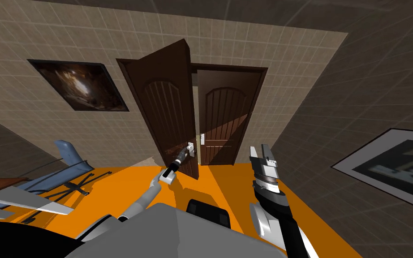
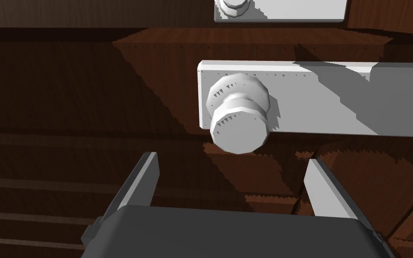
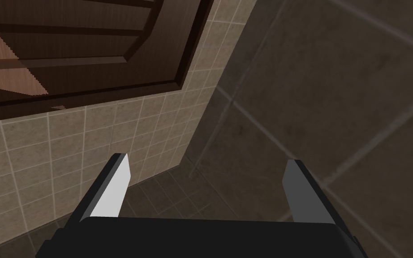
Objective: Pull the door open
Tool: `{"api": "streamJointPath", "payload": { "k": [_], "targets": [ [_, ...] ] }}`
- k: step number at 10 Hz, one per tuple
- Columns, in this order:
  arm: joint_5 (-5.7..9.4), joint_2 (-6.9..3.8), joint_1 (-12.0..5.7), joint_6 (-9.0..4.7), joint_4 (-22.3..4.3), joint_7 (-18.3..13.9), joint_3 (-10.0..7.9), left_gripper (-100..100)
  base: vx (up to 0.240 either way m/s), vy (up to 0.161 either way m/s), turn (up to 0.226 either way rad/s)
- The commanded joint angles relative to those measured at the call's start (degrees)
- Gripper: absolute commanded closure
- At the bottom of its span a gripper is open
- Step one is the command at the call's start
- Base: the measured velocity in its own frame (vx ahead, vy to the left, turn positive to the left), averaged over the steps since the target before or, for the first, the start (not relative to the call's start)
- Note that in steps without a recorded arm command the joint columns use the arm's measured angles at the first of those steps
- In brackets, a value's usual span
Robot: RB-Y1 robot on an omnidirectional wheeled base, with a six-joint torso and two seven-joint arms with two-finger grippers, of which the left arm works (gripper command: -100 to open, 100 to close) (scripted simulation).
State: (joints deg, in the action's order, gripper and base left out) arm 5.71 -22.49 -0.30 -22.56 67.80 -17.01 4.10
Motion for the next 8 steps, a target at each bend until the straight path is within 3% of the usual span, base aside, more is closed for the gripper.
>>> {"api": "streamJointPath", "payload": {
  "k": [1, 5, 6, 8],
  "targets": [
    [-0.03, 0.38, -0.46, -0.22, -0.6, 0.33, -0.35, -100, 0.098, 0.004, -0.041],
    [-0.06, 0.66, -0.81, -0.41, -1.08, 0.57, -0.63, -100, 0.145, 0.009, -0.018],
    [-0.06, 0.66, -0.81, -0.41, -1.08, 0.57, -0.63, 100, -0.006, 0.0, 0.005],
    [-0.06, 0.66, -0.81, -0.41, -1.08, 0.57, -0.63, 100, -0.025, 0.002, -0.003]
  ]
}}
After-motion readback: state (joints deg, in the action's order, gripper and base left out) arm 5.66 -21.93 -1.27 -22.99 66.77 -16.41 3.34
